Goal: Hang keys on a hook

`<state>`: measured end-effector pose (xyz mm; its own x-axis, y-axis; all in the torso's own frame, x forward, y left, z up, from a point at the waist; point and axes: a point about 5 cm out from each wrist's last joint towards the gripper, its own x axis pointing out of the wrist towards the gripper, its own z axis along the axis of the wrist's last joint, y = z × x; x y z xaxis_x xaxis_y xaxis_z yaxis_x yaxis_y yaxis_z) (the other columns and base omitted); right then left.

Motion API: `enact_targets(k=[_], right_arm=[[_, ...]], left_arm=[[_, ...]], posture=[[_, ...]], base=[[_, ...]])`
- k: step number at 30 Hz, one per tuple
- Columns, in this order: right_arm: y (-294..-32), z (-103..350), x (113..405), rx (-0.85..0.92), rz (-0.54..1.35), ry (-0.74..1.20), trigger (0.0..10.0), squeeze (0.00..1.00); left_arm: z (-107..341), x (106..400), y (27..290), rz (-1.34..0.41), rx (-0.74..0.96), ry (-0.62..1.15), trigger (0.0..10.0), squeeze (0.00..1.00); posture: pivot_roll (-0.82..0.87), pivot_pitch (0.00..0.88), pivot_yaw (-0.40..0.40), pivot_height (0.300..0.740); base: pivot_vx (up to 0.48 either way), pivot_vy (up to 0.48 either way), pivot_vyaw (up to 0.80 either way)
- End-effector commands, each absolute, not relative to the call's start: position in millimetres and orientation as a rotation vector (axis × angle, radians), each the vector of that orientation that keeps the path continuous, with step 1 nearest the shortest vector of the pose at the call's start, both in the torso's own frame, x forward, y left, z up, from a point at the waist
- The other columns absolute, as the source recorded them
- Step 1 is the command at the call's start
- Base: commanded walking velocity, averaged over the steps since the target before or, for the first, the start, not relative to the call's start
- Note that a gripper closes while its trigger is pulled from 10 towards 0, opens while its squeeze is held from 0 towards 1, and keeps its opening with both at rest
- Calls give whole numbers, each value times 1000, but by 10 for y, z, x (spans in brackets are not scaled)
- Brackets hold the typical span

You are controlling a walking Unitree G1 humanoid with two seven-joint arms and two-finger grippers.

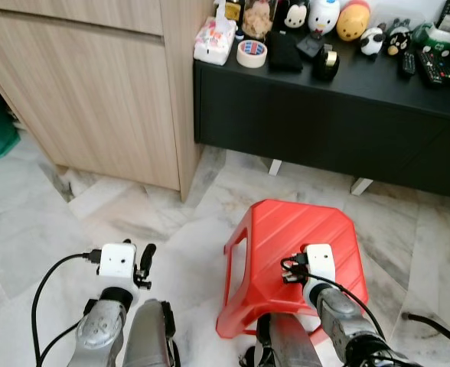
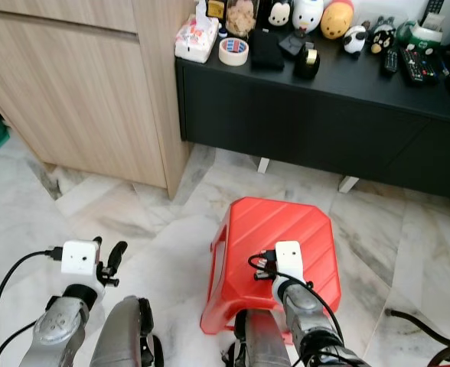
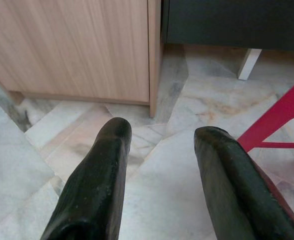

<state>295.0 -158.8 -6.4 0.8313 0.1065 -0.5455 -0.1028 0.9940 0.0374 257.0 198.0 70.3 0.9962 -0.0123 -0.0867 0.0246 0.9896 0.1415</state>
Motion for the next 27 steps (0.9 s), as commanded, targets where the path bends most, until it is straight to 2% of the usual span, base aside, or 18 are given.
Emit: enact_targets(k=[1,5,6,7,18,22,27], right_arm=[[-1617,-37,2969,17,103,559,0,0],[-1627,41,3027,26,110,509,0,0],[-1643,101,3062,29,120,471,2706,0],[-1657,146,3086,29,130,444,10000,0],[-1707,356,3148,-34,283,362,10000,0],[-1642,521,3165,-77,422,325,10000,0],[-1562,620,3161,-76,493,307,10000,0]], left_arm=[[639,2572,2008,-21,160,108,10000,0],[640,2620,2032,-24,168,104,10000,0],[655,2649,2045,-25,173,96,10000,0],[665,2680,2051,-24,176,90,10000,0],[719,2839,2108,-47,189,63,10000,0],[765,2856,2122,-89,193,55,10000,0],[799,2826,2076,-171,215,54,10000,0]], posture=[[104,54,-97,607],[100,3,-93,607],[96,0,-91,607],[96,0,-93,607],[91,0,-97,607],[87,0,-90,607],[96,0,-90,607]], base=[[0,0,0],[0,0,0],[0,0,0],[0,0,0],[0,0,0],[0,0,0],[0,0,0]])
